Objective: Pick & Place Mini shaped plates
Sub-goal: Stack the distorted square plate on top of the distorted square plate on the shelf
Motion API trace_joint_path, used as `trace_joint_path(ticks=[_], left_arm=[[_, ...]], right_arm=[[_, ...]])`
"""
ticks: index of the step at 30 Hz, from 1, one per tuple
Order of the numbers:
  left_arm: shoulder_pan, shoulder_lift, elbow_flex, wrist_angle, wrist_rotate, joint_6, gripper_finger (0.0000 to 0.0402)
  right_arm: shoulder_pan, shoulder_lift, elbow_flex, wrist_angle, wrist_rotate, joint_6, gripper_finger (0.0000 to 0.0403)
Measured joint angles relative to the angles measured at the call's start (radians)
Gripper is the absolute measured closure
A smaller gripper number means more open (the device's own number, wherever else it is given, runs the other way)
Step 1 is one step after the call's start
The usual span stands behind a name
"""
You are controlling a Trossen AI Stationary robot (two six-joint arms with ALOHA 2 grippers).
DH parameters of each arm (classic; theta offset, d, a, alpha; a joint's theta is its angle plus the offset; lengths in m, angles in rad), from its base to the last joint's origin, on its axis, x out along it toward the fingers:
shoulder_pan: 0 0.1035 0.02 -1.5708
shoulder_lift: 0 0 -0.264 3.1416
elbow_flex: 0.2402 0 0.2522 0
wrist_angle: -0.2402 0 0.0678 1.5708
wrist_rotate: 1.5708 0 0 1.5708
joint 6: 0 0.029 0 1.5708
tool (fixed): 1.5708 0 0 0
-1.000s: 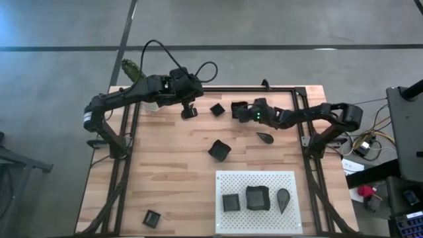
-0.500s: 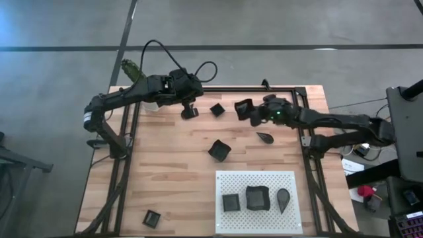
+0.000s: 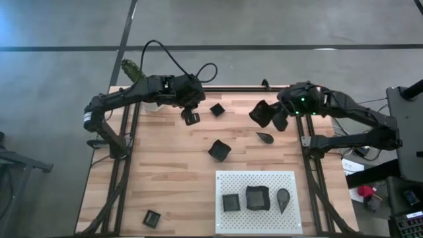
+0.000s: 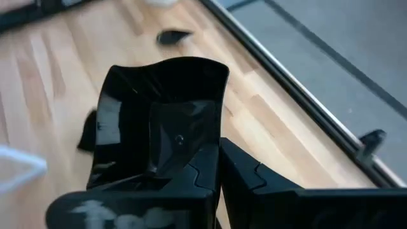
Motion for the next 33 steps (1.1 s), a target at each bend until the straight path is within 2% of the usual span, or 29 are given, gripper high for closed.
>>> trace_joint_path(ticks=[2,9,18,26,33], left_arm=[[0.000,0.000,0.000,0.000,0.008,-0.005,0.0402],[-0.002,0.000,0.000,0.000,0.008,-0.015,0.0402],[-0.007,0.000,0.000,0.000,0.026,-0.012,0.0402],[-0.009,0.000,0.000,0.001,0.025,-0.026,0.0402],[-0.018,0.000,0.000,0.002,0.037,-0.028,0.0402]], right_arm=[[0.009,0.015,0.059,-0.080,-0.018,-0.019,0.0395],[0.078,0.076,0.195,-0.226,-0.190,-0.057,0.0395],[0.311,0.140,0.211,-0.267,-0.305,-0.058,0.0394],[0.520,0.215,0.211,-0.218,-0.313,0.039,0.0394],[0.625,0.284,0.210,-0.116,-0.311,0.141,0.0394]])
